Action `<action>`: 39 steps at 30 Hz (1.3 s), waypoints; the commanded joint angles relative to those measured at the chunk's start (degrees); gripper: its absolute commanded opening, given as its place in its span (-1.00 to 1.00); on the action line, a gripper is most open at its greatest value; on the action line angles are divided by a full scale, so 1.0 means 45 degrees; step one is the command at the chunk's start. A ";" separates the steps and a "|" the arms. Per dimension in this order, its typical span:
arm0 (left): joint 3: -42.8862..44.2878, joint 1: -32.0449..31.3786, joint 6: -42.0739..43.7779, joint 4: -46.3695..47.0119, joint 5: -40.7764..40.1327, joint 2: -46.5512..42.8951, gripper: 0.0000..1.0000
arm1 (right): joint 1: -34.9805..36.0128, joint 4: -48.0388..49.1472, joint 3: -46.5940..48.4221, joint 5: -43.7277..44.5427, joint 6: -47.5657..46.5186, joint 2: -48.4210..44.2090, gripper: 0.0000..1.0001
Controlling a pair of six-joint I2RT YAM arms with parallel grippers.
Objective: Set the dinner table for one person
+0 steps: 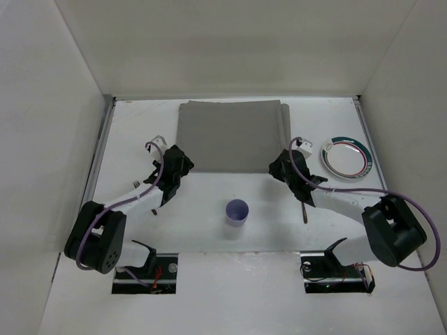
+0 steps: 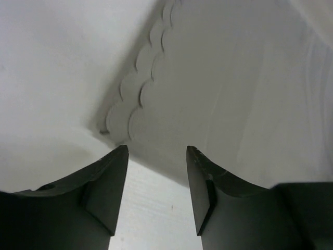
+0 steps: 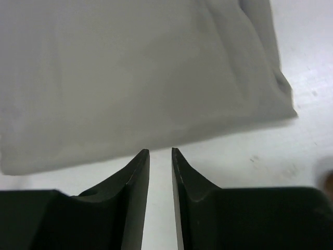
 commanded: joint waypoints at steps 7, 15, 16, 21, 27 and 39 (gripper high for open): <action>0.0129 -0.0380 -0.1637 -0.0095 0.0287 0.1344 0.14 | -0.0170 0.1200 -0.0212 -0.0465 0.2359 0.1607 0.41; 0.0522 -0.0126 -0.2359 0.0900 0.1283 0.3143 0.06 | -0.0717 0.1825 -0.0485 -0.0661 0.3804 0.2526 0.28; 0.0424 -0.0146 -0.2398 0.1193 0.1265 0.3222 0.02 | -0.0853 0.1942 -0.0543 -0.0680 0.4038 0.2623 0.17; -0.0025 -0.0244 -0.2457 0.2326 0.1284 0.3359 -0.47 | -0.1264 0.2411 -0.0447 -0.0759 0.4624 0.3248 -0.24; -0.0552 -0.0049 -0.2282 0.2582 0.1284 0.3028 -0.82 | -0.1245 0.2684 -0.0640 -0.0545 0.4821 0.3094 -0.70; -0.3285 -0.0380 -0.2105 0.1609 0.1128 -0.0367 -0.90 | 0.0121 0.1925 -0.3276 -0.0368 0.5055 0.0147 -0.80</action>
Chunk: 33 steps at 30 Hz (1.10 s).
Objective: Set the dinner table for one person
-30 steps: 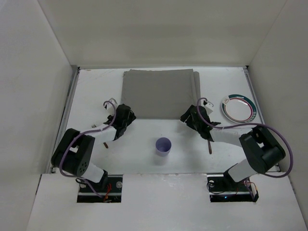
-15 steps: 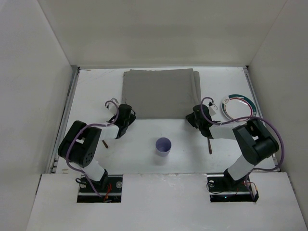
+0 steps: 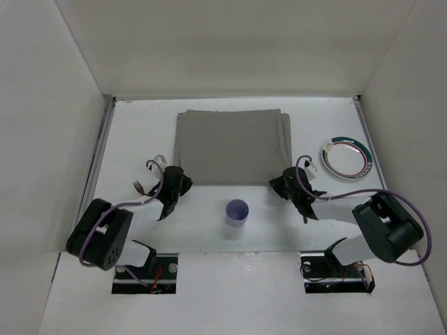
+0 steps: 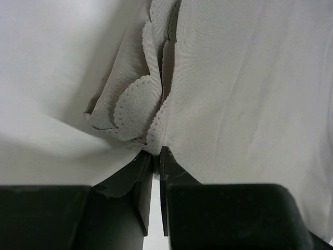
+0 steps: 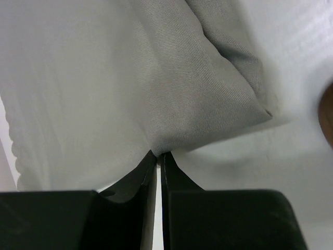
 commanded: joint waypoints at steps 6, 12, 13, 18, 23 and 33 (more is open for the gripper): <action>-0.1791 -0.0566 -0.0261 -0.2701 -0.1030 -0.3558 -0.88 | 0.1438 -0.1496 -0.1534 0.0725 0.0812 -0.2091 -0.77; -0.2086 -0.1036 -0.0399 -0.3894 -0.2026 -0.4517 -0.64 | 0.1830 -0.2434 -0.1731 0.1292 0.1028 -0.3107 -0.74; -0.2008 -0.1036 -0.0321 -0.3933 -0.2047 -0.4556 -0.56 | 0.1869 -0.2551 -0.1692 0.1312 0.1028 -0.3244 -0.72; -0.1579 -0.1056 0.0224 -0.4089 -0.2164 -0.4927 -0.12 | 0.2299 -0.3371 -0.1594 0.1994 0.1185 -0.4044 0.07; -0.0467 -0.1172 0.1591 -0.4753 -0.2418 -0.6097 0.04 | 0.2318 -0.4444 -0.0756 0.2210 -0.0238 -0.5509 0.55; 0.0512 -0.2558 0.3759 -0.1771 -0.2556 -0.6396 0.28 | 0.0002 -0.5504 0.1589 0.3619 -0.2097 -0.7522 -0.01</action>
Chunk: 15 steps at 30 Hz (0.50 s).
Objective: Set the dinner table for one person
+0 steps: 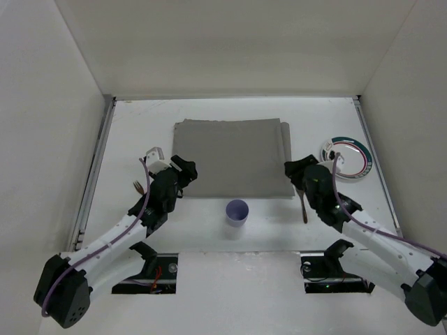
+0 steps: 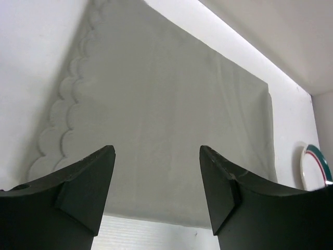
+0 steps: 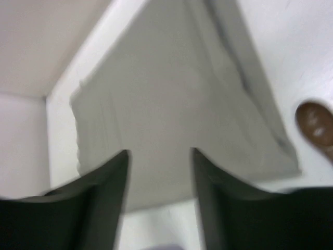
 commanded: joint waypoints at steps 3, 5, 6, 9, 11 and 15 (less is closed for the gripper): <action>0.0133 -0.0633 0.1674 0.2778 0.0146 0.1332 0.29 | -0.3187 0.0396 0.1086 -0.0019 -0.0484 0.0220 -0.45; -0.0178 -0.0555 0.1968 0.3773 0.0069 0.1665 0.29 | -0.4223 0.0533 0.1554 -0.0586 -0.0289 0.0903 -0.55; -0.0450 -0.0555 0.1891 0.4223 0.0049 0.1705 0.29 | -0.4653 0.0708 0.1692 -0.0472 -0.0250 0.1331 -0.56; -0.1368 -0.0827 0.1773 0.5318 0.0010 0.1647 0.30 | -0.6057 0.0944 0.1752 0.0229 -0.0075 0.2426 -0.41; -0.1761 -0.0867 0.1677 0.5536 -0.0087 0.1627 0.30 | -0.6958 0.0944 0.1538 0.0660 0.0277 0.2818 -0.17; -0.1762 -0.0750 0.1559 0.5516 -0.0186 0.1763 0.30 | -0.9185 0.0828 0.1146 0.0955 0.0804 0.3600 0.10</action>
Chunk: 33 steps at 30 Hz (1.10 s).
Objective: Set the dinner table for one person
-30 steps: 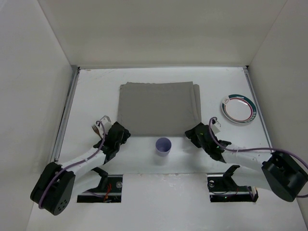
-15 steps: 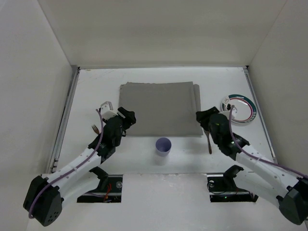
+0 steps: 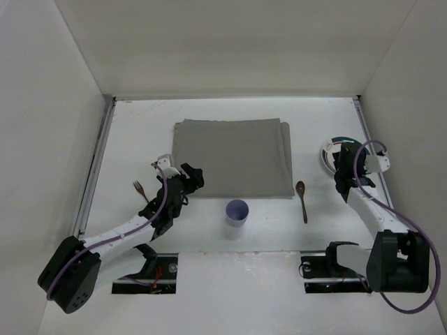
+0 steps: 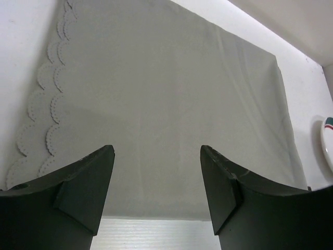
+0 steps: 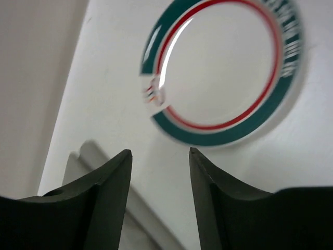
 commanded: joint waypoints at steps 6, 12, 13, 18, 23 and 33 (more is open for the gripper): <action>0.0172 0.0212 -0.0318 0.1456 0.0049 0.1074 0.31 | -0.2726 0.0473 -0.0537 -0.0667 0.1788 0.1361 0.09; 0.0056 0.0934 -0.0904 0.1417 0.0831 0.1075 0.32 | -0.3293 0.1018 -0.0205 -0.1468 0.1398 0.2924 0.14; 0.0036 0.1013 -0.0982 0.1417 0.0870 0.1075 0.32 | -0.3352 0.1194 -0.0243 -0.1702 0.1398 0.3080 0.14; 0.0094 0.1131 -0.1080 0.1417 0.1045 0.1368 0.32 | -0.3489 0.1606 -0.0283 -0.1919 0.1495 0.3570 0.16; 0.0114 0.1170 -0.1158 0.1515 0.1065 0.1719 0.32 | -0.3781 0.1529 -0.0127 -0.2193 0.1418 0.3706 -0.02; -0.0081 0.1541 -0.1236 0.1398 0.1143 0.1076 0.32 | -0.4055 0.1684 -0.0165 -0.2367 0.1183 0.3785 -0.70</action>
